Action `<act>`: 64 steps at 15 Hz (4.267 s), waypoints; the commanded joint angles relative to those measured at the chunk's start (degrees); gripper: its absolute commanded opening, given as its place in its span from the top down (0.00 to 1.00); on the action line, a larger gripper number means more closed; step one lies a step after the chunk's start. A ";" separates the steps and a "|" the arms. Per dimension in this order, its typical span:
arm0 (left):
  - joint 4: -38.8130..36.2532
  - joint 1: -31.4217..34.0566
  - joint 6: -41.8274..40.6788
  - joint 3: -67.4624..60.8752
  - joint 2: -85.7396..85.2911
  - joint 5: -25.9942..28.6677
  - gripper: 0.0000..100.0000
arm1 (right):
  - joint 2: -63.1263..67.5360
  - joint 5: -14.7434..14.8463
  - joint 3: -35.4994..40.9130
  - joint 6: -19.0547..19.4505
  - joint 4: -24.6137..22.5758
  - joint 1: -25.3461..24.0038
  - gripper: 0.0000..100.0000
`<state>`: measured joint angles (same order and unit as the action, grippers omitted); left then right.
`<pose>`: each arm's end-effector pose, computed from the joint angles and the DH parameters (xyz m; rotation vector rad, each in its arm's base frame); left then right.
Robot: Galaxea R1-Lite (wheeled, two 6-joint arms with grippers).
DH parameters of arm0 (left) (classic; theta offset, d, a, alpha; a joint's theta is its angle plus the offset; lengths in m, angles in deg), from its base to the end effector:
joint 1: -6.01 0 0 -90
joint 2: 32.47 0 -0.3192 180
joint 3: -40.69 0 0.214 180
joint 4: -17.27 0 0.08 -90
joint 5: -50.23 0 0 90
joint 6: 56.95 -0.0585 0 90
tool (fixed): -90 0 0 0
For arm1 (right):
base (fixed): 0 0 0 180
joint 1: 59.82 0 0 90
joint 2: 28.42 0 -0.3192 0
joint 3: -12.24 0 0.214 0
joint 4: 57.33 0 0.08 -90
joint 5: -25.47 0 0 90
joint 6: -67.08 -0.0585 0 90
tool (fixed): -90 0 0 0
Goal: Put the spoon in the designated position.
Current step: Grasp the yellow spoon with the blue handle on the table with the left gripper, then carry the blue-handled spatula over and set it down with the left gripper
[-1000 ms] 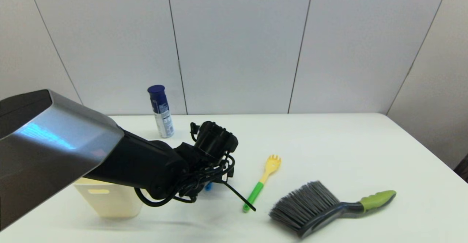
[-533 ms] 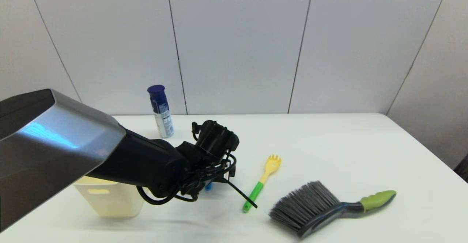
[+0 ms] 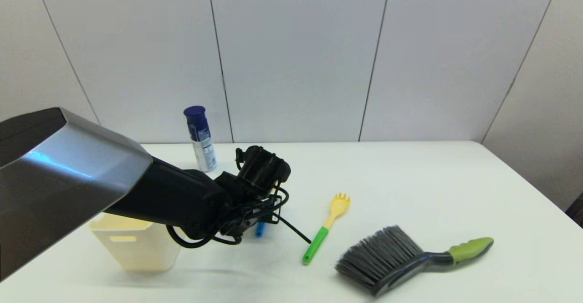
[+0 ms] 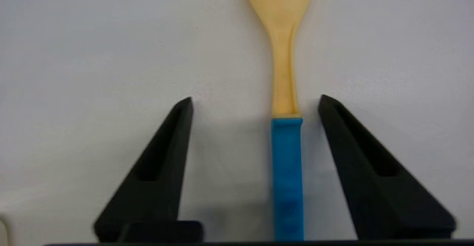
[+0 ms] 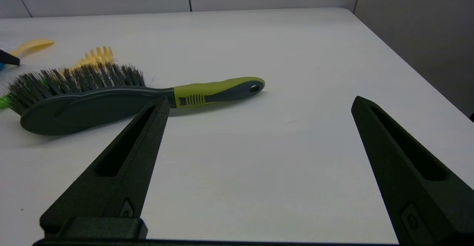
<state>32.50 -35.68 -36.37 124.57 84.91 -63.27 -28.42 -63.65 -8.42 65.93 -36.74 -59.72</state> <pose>0.3242 -0.2575 0.0649 0.1190 0.7544 -0.1633 0.0195 -0.0009 0.0757 0.0201 -0.0014 -0.0171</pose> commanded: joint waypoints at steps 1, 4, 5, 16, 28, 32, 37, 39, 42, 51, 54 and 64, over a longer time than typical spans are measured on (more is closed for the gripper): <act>-0.11 0.12 0.16 0.06 -0.21 -0.14 1.00 | 0.00 0.00 0.00 0.00 -0.01 -0.01 0.00; -0.02 0.12 0.16 0.06 -0.39 0.83 1.00 | 0.00 0.00 0.00 0.00 -0.01 -0.01 0.00; -0.02 0.12 0.16 0.15 -0.39 1.97 1.00 | 0.09 0.00 0.00 0.00 -0.01 -0.01 0.00; -0.20 0.21 0.34 2.35 -14.45 2.23 1.00 | 0.09 0.00 0.00 0.00 -0.01 -0.01 0.00; 31.62 32.90 -13.55 12.72 -40.55 5.40 1.00 | 0.09 0.00 0.00 0.00 -0.01 -0.01 0.00; 33.81 44.06 -23.48 11.40 -39.32 18.85 1.00 | 0.09 0.00 0.00 0.00 -0.01 -0.01 0.00; 28.89 50.57 -27.61 2.52 -34.23 32.03 1.00 | 0.00 0.00 0.00 0.00 -0.01 -0.01 0.00; 22.30 53.38 -27.61 -2.75 -31.68 33.35 1.00 | 0.09 0.00 0.00 0.00 -0.01 -0.01 0.00; 14.04 57.07 -27.52 -7.15 -28.43 35.54 1.00 | 0.00 0.00 0.00 0.00 -0.01 -0.01 0.00; 6.57 57.60 -27.17 -22.35 -25.96 41.87 1.00 | 0.00 0.00 0.00 0.00 -0.01 -0.01 0.00; 6.30 57.69 -27.35 -23.32 -25.00 41.78 1.00 | 0.00 0.00 0.00 0.00 -0.01 -0.01 0.00; 4.46 58.48 -27.43 -24.99 -23.77 41.70 1.00 | 0.09 0.00 0.00 0.00 -0.01 -0.01 0.00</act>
<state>36.94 22.47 -63.78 99.76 60.95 -21.69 -28.42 -63.65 -8.42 65.93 -36.77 -59.72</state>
